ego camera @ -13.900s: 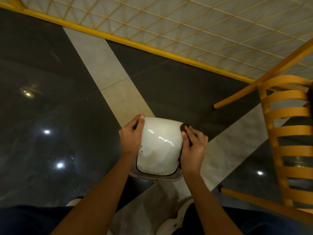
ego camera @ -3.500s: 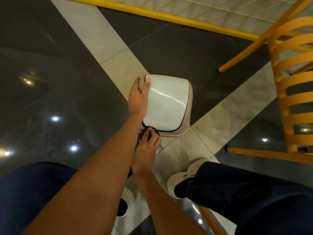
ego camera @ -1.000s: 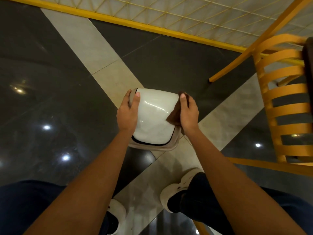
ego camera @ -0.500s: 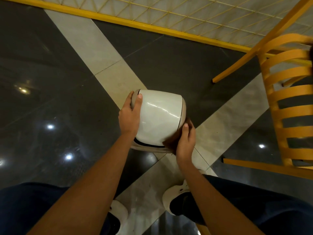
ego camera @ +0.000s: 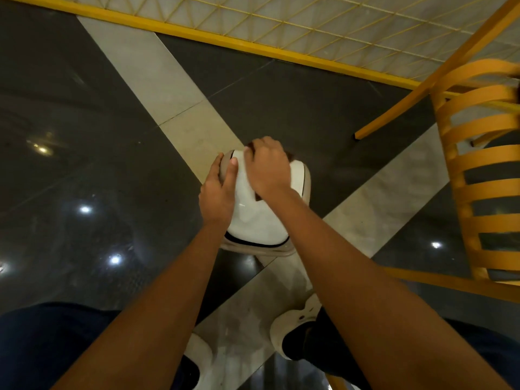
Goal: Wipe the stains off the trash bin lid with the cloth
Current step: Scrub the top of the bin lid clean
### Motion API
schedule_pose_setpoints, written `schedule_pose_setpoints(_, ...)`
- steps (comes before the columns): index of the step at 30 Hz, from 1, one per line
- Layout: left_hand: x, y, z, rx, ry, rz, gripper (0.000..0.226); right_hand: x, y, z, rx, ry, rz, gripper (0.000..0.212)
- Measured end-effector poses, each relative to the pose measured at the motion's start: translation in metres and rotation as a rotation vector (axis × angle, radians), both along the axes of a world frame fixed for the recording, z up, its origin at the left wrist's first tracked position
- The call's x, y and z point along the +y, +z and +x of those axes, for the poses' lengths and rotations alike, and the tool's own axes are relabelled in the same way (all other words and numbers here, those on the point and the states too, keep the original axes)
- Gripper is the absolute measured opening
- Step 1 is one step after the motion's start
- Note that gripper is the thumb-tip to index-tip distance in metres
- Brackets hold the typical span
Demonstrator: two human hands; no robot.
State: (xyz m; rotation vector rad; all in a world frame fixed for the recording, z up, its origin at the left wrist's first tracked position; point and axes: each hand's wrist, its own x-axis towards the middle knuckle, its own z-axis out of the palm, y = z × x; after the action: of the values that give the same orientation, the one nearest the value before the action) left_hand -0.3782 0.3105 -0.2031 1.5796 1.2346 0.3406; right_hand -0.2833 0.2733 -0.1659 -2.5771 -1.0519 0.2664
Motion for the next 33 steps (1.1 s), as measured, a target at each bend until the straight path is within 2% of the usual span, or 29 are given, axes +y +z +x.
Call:
schedule_pose_setpoints(2, 0.001, -0.001, 0.0, -0.011, 0.002, 0.005, 0.054, 0.006, 0.002, -0.008, -0.068, 0.135, -0.01, 0.031)
schedule_pose_setpoints(3, 0.001, -0.001, 0.0, -0.014, 0.002, 0.001, 0.054, 0.005, 0.003, -0.005, -0.042, 0.151, 0.0, 0.032)
schedule_pose_setpoints(5, 0.001, -0.001, 0.0, -0.016, 0.006, -0.017, 0.054, -0.005, 0.002, 0.01, 0.055, 0.112, 0.019, 0.034)
schedule_pose_setpoints(7, 0.0, 0.001, -0.001, -0.038, 0.006, -0.035, 0.054, -0.02, 0.0, 0.029, 0.137, -0.028, -0.014, 0.035)
schedule_pose_setpoints(10, -0.001, 0.0, -0.002, -0.054, 0.007, -0.044, 0.054, -0.028, 0.001, 0.038, 0.169, -0.192, -0.096, 0.034)
schedule_pose_setpoints(13, -0.002, 0.001, -0.001, -0.042, 0.003, -0.042, 0.053, -0.009, 0.004, 0.026, 0.1, -0.14, -0.222, 0.033)
schedule_pose_setpoints(16, 0.001, 0.003, 0.0, -0.036, 0.002, -0.027, 0.051, 0.019, 0.007, 0.006, 0.126, -0.083, -0.193, 0.039)
schedule_pose_setpoints(18, 0.003, 0.001, 0.001, -0.057, -0.004, -0.083, 0.047, 0.034, 0.01, -0.007, 0.238, -0.053, -0.126, 0.043)
schedule_pose_setpoints(20, 0.007, 0.001, -0.001, -0.109, 0.043, -0.235, 0.044, 0.041, 0.016, -0.013, 0.419, -0.075, -0.016, 0.046)
schedule_pose_setpoints(22, 0.013, 0.009, -0.003, -0.136, 0.065, -0.368, 0.051, 0.037, 0.024, -0.008, 0.607, -0.136, 0.147, 0.043)
schedule_pose_setpoints(23, 0.017, 0.013, -0.002, -0.131, 0.057, -0.352, 0.053, 0.032, 0.027, -0.003, 0.668, -0.16, 0.218, 0.041)
schedule_pose_setpoints(25, 0.02, 0.021, 0.005, -0.12, 0.075, -0.141, 0.048, 0.016, 0.028, 0.007, 0.62, -0.174, 0.309, 0.037)
schedule_pose_setpoints(27, 0.02, 0.034, 0.02, -0.081, -0.023, 0.158, 0.05, -0.003, 0.019, 0.016, 0.364, -0.185, 0.303, 0.032)
schedule_pose_setpoints(30, 0.022, 0.039, 0.047, 0.159, -0.415, 0.539, 0.058, -0.031, -0.005, 0.021, 0.071, -0.175, 0.134, 0.031)
schedule_pose_setpoints(32, 0.025, 0.032, 0.056, 0.347, -0.626, 0.631, 0.055, -0.046, -0.02, 0.018, 0.02, -0.162, 0.066, 0.04)
schedule_pose_setpoints(33, 0.025, 0.028, 0.056, 0.385, -0.667, 0.657, 0.052, -0.051, -0.025, 0.016, 0.013, -0.171, 0.066, 0.046)
